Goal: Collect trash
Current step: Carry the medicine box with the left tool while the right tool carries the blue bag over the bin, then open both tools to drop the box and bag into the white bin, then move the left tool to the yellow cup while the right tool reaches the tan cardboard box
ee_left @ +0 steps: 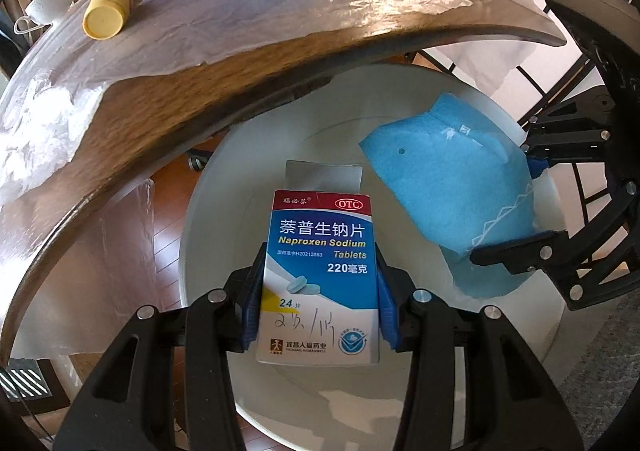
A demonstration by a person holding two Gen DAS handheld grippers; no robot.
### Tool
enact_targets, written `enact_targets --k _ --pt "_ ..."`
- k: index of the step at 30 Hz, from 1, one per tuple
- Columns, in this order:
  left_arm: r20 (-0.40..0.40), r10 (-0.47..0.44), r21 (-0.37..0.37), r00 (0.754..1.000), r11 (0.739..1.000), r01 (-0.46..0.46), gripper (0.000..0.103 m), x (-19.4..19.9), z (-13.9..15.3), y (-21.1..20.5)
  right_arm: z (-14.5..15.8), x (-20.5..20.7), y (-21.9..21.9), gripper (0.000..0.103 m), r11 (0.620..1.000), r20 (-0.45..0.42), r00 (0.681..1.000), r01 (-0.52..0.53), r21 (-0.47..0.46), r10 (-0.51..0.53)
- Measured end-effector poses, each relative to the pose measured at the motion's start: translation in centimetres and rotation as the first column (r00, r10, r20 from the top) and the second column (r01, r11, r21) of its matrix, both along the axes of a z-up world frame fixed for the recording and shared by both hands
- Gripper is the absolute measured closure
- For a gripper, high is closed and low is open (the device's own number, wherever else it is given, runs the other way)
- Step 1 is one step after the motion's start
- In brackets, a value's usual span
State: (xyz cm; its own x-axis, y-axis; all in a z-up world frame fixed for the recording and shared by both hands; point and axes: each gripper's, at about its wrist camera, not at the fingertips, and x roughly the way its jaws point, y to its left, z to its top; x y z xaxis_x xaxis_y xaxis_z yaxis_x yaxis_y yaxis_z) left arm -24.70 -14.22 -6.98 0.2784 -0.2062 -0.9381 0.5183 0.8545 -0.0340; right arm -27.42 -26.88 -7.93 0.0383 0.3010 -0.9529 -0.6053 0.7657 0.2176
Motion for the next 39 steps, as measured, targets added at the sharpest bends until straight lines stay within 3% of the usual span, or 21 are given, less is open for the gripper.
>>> enact_targets --k 19,20,21,23,28,33,34,35,36,37,38,39 --pt "-0.007 -0.01 0.032 1.0 0.999 0.01 0.055 0.3 -2.1 -2.1 -0.5 0.5 0.9 0.056 1.0 -0.01 1.0 0.017 -0.012 -0.017" --pt "-0.003 -0.01 0.026 1.0 1.0 0.011 0.054 0.4 -2.1 -2.1 -0.2 0.4 0.9 0.055 1.0 -0.008 1.0 0.017 -0.011 -0.017" --pt "0.002 -0.008 0.03 1.0 1.0 0.008 0.043 0.4 -2.1 -2.2 -0.2 0.3 0.7 0.046 1.0 -0.001 1.0 0.023 -0.016 -0.023" --pt "0.027 0.008 0.046 1.0 0.999 -0.009 0.031 0.4 -1.9 -2.3 0.2 0.2 0.5 0.032 0.999 0.014 0.999 0.044 -0.016 -0.044" --pt "0.033 0.027 0.025 0.999 0.999 -0.028 0.031 0.4 -1.1 -2.1 1.8 -0.1 -0.3 0.025 0.996 0.04 0.996 0.084 -0.008 -0.083" --pt "0.07 0.033 -0.044 0.997 0.999 -0.03 0.031 -0.4 2.5 -1.0 7.1 -0.9 -2.2 0.024 0.996 0.151 0.984 0.093 0.016 -0.095" --pt "0.099 0.034 -0.083 0.994 0.996 -0.026 0.031 -0.7 4.4 -0.6 8.8 -1.1 -2.5 0.022 0.995 0.192 0.976 0.093 0.03 -0.097" --pt "0.121 0.038 -0.104 0.992 0.994 -0.025 0.031 -0.8 5.6 -0.5 11.3 -1.3 -2.9 0.012 0.994 0.274 0.955 0.105 0.041 -0.112" --pt "0.155 0.047 -0.125 0.987 0.992 -0.028 0.02 -0.8 7.0 -0.2 13.4 -1.3 -3.1 0.005 0.991 0.356 0.925 0.127 0.047 -0.136" --pt "0.217 0.072 -0.141 0.974 0.989 -0.041 0.011 -0.8 8.9 0.2 14.8 -1.2 -3.4 0.004 0.987 0.421 0.893 0.152 0.052 -0.16" --pt "0.283 0.102 -0.156 0.954 0.986 -0.059 0.001 -0.8 10.4 0.5 16.9 -0.9 -3.6 0.004 0.978 0.52 0.83 0.201 0.064 -0.205" --pt "0.349 0.136 -0.176 0.927 0.981 -0.078 0.001 -0.7 11.8 0.9 18.3 -0.5 -4.0 0.004 0.965 0.585 0.773 0.248 0.079 -0.247"
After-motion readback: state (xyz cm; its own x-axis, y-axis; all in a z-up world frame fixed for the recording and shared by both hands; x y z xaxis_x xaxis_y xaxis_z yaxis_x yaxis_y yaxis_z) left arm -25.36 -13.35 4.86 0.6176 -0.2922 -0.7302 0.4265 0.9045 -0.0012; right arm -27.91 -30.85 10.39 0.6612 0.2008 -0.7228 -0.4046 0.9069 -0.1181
